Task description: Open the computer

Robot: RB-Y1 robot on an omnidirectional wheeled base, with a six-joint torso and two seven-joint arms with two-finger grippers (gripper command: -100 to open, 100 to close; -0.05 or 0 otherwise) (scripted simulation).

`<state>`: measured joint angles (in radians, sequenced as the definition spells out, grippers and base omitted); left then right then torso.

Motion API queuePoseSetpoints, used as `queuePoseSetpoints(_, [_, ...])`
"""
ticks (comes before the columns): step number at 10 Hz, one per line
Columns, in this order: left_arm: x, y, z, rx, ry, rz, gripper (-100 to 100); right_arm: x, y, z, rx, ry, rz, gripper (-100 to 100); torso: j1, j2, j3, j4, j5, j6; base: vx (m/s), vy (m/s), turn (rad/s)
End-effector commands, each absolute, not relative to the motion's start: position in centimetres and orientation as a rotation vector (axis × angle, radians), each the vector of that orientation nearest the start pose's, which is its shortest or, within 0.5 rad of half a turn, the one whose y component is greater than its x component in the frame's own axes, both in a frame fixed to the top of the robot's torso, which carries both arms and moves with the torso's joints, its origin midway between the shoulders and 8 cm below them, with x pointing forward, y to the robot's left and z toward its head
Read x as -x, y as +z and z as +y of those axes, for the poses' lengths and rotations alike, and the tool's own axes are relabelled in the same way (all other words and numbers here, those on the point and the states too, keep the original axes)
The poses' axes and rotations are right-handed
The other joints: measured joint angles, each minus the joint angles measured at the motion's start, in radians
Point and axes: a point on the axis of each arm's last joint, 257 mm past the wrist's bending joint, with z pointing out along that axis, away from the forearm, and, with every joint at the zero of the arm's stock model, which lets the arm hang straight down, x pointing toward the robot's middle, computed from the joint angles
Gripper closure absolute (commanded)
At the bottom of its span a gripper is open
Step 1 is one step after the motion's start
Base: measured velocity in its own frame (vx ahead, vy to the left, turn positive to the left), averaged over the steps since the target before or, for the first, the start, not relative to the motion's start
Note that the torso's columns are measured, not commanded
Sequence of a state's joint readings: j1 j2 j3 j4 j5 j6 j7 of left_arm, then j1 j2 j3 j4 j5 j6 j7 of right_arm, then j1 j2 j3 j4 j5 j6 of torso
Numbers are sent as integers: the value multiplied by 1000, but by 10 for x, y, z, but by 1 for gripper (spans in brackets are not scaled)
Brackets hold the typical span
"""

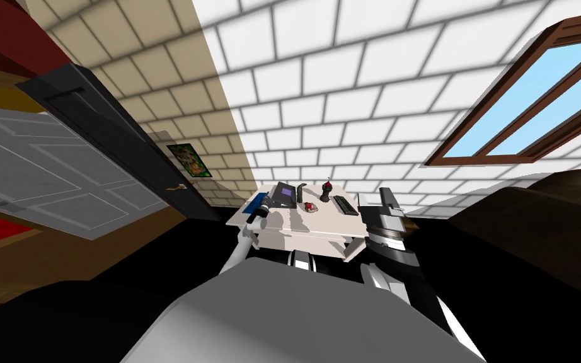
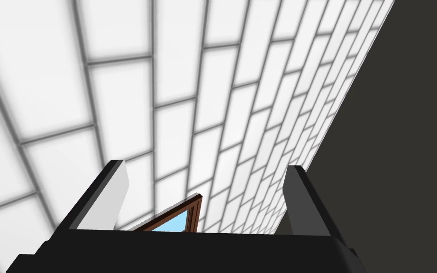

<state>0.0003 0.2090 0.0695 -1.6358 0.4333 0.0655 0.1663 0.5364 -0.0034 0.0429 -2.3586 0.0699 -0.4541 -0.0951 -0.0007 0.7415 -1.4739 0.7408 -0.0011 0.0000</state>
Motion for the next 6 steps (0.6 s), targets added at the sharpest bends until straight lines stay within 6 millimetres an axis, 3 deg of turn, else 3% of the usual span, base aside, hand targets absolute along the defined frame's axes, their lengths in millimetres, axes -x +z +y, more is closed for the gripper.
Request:
queuePoseSetpoints(1, [-547, -179, 313, 1482, -1481, 962, -100, -336, 38, -259, -656, 1375, 632, 0, 1, 0, 0, 0, 0, 0, 4, -30, 44])
queuePoseSetpoints(3, [-548, -168, 315, 1479, -1486, 970, -100, -336, 38, -259, -656, 1375, 632, 0, 0, -2, -1, -1, 0, 0, 3, -30, 35])
queuePoseSetpoints(4, [-547, -175, 315, 1484, -1481, 970, -100, -336, 38, -259, -656, 1375, 632, 0, 0, -2, -1, -1, 0, 0, 3, -13, 8])
queuePoseSetpoints(5, [-547, -176, 316, 1487, -1479, 972, 0, -336, 38, -259, -656, 1375, 632, 0, 0, -2, -1, -1, 0, 0, 0, 0, 0])
queuePoseSetpoints(6, [-547, -177, 316, 1491, -1477, 974, 0, -336, 38, -259, -656, 1375, 632, 0, 1, -1, -1, -1, 0, 0, 0, 0, 0])
